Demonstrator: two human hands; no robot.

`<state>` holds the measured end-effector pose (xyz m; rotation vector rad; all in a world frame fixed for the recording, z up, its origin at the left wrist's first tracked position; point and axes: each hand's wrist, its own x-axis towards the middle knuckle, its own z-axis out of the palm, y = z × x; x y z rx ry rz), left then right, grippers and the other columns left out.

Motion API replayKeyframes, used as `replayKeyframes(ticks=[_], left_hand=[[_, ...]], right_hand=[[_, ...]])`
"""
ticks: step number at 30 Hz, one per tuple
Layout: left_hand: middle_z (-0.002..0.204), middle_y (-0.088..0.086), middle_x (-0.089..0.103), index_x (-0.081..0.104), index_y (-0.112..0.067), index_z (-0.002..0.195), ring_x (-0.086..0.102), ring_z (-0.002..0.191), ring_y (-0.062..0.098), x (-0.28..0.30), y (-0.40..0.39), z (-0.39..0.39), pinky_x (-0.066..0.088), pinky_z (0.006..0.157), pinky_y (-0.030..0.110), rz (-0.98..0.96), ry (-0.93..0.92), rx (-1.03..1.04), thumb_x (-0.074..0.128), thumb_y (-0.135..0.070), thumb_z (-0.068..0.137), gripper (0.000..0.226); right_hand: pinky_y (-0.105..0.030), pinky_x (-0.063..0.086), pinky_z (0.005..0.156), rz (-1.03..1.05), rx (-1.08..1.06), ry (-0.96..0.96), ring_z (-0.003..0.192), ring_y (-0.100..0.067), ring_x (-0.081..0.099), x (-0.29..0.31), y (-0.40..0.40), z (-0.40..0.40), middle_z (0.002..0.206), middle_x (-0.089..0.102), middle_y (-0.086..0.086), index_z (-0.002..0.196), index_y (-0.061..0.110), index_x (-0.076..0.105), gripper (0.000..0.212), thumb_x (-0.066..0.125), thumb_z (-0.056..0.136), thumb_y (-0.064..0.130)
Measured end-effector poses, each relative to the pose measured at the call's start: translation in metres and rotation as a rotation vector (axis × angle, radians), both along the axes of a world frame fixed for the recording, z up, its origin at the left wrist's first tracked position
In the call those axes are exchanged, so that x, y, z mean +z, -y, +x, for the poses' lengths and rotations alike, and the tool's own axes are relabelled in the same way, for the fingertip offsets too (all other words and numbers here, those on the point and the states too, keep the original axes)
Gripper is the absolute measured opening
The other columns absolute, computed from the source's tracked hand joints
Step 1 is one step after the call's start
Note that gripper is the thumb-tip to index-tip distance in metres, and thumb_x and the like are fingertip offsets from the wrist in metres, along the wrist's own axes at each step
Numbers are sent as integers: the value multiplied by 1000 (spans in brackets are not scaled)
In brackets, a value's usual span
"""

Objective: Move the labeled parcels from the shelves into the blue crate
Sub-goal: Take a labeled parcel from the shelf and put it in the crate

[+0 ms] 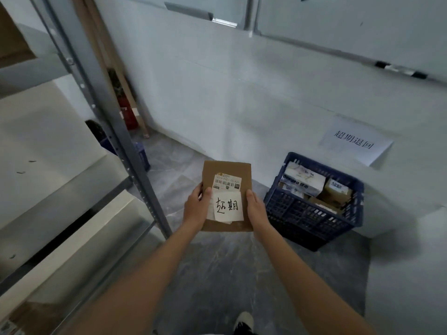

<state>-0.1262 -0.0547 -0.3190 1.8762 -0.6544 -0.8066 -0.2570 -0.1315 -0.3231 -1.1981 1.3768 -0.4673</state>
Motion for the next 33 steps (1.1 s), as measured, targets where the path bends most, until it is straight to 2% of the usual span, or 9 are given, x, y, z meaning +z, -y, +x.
replayKeyframes(ticks=[4,6,11,16,19,23,27,31,33], left_hand=[[110,-1,69,51,-26,134,67,94,18,-1,50,-39,56,85,46,-3,-26,-45,43,-44,96,43],[114,-1,69,50,-26,136,66,98,19,1,72,-58,55,87,45,-1,-41,-64,43,-43,97,43],[118,0,67,49,-26,137,65,101,18,-7,121,-95,56,87,44,11,-62,-113,45,-53,89,55],[117,1,67,49,-22,138,65,97,16,-17,167,-119,56,81,33,25,-107,-172,45,-35,99,41],[123,2,65,46,-23,140,66,100,17,-26,200,-127,57,84,38,54,-122,-211,44,-36,99,43],[121,3,65,46,-21,140,66,94,17,-38,254,-133,55,69,25,48,-117,-260,44,-32,100,41],[119,3,67,44,-23,142,68,90,15,-49,308,-137,58,70,30,98,-134,-308,44,-34,100,43],[123,4,65,40,-24,143,67,85,12,-54,354,-151,54,57,17,142,-174,-408,44,-32,100,44],[124,7,63,39,-27,142,67,87,15,-60,372,-160,57,64,24,199,-208,-481,46,-36,99,45]], right_hand=[[-22,41,64,-39,-27,9,81,-9,56,2,51,-47,98,61,0,115,18,54,32,30,105,37],[-27,42,72,-42,-34,-3,85,-12,56,2,70,-67,101,60,-2,121,17,54,36,29,105,38],[-40,42,102,-11,-87,-34,120,-27,53,-7,113,-106,132,57,-9,139,15,48,48,30,104,43],[-41,39,105,40,-146,-57,126,-27,49,-15,150,-134,139,53,-9,142,15,46,52,30,103,45],[-40,38,104,58,-186,-68,127,-27,48,-23,176,-145,140,51,-10,143,14,45,51,30,104,42],[-39,38,102,81,-248,-43,125,-27,50,-33,220,-152,136,54,-9,140,15,48,47,31,104,41],[-41,38,107,119,-324,-25,125,-26,50,-38,261,-158,137,54,-7,139,18,49,47,32,103,43],[-43,42,103,181,-425,16,121,-26,53,-43,294,-174,135,55,-8,139,17,46,50,40,100,47],[-40,43,97,229,-518,93,122,-26,52,-46,302,-185,136,53,-5,144,19,37,60,48,95,52]])
